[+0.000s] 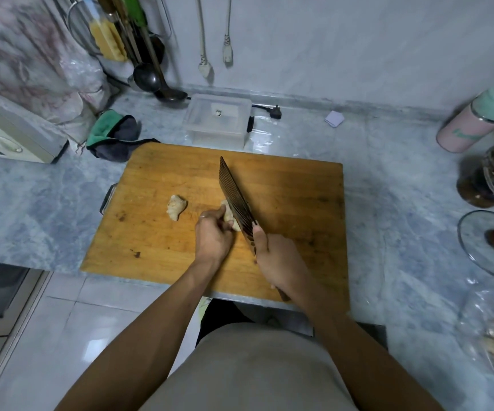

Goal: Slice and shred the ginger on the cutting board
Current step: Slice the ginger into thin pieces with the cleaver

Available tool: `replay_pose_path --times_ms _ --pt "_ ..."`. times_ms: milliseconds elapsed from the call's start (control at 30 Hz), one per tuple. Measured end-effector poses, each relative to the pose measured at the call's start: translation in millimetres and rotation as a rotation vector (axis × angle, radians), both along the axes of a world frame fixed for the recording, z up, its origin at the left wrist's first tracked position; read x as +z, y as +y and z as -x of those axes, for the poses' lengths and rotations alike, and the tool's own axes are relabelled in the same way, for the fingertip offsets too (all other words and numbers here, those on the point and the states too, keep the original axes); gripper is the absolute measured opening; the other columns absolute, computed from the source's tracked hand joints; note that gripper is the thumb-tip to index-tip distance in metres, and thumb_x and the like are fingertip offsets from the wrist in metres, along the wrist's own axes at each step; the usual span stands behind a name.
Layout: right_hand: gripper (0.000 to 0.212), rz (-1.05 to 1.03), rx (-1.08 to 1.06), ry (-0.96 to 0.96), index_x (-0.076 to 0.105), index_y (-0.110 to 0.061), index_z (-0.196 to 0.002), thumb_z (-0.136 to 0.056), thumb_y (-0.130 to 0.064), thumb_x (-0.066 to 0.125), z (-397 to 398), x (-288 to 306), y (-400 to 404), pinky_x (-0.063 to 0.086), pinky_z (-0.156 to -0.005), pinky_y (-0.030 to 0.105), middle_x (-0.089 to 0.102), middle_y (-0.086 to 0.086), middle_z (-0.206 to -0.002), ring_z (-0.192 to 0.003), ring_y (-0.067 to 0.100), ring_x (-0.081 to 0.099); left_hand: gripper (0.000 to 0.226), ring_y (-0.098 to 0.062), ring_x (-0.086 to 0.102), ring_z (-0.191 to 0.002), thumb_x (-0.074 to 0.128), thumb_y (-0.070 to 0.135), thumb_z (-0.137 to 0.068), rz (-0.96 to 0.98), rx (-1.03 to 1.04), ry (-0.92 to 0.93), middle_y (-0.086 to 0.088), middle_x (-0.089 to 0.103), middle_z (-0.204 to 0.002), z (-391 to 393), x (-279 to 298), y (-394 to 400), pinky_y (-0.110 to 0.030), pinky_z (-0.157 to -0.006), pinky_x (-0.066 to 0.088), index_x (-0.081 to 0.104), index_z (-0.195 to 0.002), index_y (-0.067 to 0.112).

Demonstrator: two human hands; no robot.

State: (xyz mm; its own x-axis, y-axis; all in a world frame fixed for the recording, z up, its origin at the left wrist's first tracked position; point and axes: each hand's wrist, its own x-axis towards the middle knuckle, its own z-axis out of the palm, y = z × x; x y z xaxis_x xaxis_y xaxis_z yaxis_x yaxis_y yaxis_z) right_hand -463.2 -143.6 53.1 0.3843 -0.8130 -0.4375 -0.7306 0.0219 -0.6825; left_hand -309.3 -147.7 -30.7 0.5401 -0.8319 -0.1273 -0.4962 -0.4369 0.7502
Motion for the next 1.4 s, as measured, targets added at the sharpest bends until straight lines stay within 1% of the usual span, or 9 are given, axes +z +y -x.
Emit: replay_pose_path --times_ms 133,233,367,500,733,933,1100,1267,1400 --pt "0.067 -0.010 0.007 -0.012 0.051 -0.013 -0.063 -0.109 -0.047 0.016 0 2 4 0.056 -0.067 0.043 0.053 0.004 -0.058 -0.056 0.021 0.059 0.037 -0.020 0.060 -0.107 0.059 0.002 -0.094 -0.014 0.014 0.002 -0.018 0.061 -0.124 1 0 -1 -0.008 -0.082 0.036 0.060 -0.130 -0.003" --pt "0.068 -0.017 0.002 -0.017 0.049 -0.014 -0.061 -0.109 -0.049 0.015 0 2 5 0.057 -0.068 0.044 0.052 0.004 -0.057 -0.056 0.021 0.058 0.036 -0.013 0.056 -0.098 0.056 -0.001 -0.094 -0.020 0.016 0.009 -0.018 0.061 -0.121 2 1 -1 -0.005 -0.075 0.036 0.059 -0.129 -0.005" --pt "0.068 -0.024 -0.008 -0.030 0.051 -0.012 -0.064 -0.109 -0.049 0.016 2 2 6 0.056 -0.063 0.044 0.050 0.005 -0.055 -0.049 0.018 0.053 0.039 -0.025 0.058 -0.115 0.058 0.002 -0.093 -0.015 0.018 0.016 -0.018 0.059 -0.125 2 0 -1 -0.010 -0.088 0.035 0.058 -0.132 -0.004" --pt "0.073 -0.016 -0.009 -0.036 0.059 -0.004 -0.069 -0.109 -0.048 0.017 5 4 8 0.054 -0.062 0.044 0.051 0.007 -0.055 -0.047 0.017 0.050 0.042 -0.024 0.057 -0.118 0.059 0.002 -0.093 -0.024 0.020 0.028 -0.017 0.058 -0.127 2 -2 -1 -0.014 -0.095 0.039 0.056 -0.134 -0.003" --pt "0.067 -0.018 0.025 -0.028 0.046 -0.014 -0.060 -0.109 -0.047 0.015 4 6 7 0.052 -0.063 0.038 0.047 0.004 -0.052 -0.049 0.016 0.052 0.038 0.002 0.050 -0.078 0.057 -0.004 -0.093 -0.031 0.029 0.048 -0.015 0.056 -0.125 3 -1 -3 0.006 -0.070 0.034 0.056 -0.131 -0.006" --pt "0.068 0.014 0.006 -0.044 0.047 -0.014 -0.059 -0.109 -0.046 0.014 6 5 6 0.054 -0.071 0.038 0.050 0.005 -0.055 -0.058 0.018 0.054 0.039 -0.012 0.056 -0.098 0.057 0.001 -0.093 -0.036 0.034 0.003 -0.016 0.059 -0.123 3 -1 -3 0.002 -0.076 0.034 0.057 -0.133 -0.004" --pt "0.067 -0.006 -0.002 -0.052 0.047 -0.013 -0.059 -0.109 -0.045 0.016 8 9 2 0.049 -0.060 0.037 0.047 0.003 -0.052 -0.051 0.017 0.053 0.039 -0.011 0.055 -0.101 0.057 0.000 -0.094 -0.040 0.042 0.024 -0.015 0.058 -0.126 5 -1 -4 0.000 -0.076 0.035 0.057 -0.133 -0.003" --pt "0.067 -0.028 0.011 -0.027 0.049 -0.012 -0.063 -0.109 -0.047 0.015 6 10 6 0.057 -0.074 0.044 0.050 0.005 -0.058 -0.060 0.017 0.055 0.039 -0.016 0.057 -0.107 0.056 0.001 -0.094 -0.030 0.057 0.036 -0.018 0.058 -0.127 6 1 -3 -0.004 -0.080 0.034 0.058 -0.132 -0.004" --pt "0.067 -0.044 0.005 -0.023 0.051 -0.011 -0.066 -0.108 -0.049 0.015 6 10 5 0.058 -0.066 0.048 0.050 0.005 -0.058 -0.055 0.019 0.055 0.037 -0.014 0.057 -0.105 0.057 0.000 -0.093 -0.040 0.073 0.046 -0.014 0.057 -0.125 6 1 -3 -0.002 -0.079 0.037 0.059 -0.130 -0.004"
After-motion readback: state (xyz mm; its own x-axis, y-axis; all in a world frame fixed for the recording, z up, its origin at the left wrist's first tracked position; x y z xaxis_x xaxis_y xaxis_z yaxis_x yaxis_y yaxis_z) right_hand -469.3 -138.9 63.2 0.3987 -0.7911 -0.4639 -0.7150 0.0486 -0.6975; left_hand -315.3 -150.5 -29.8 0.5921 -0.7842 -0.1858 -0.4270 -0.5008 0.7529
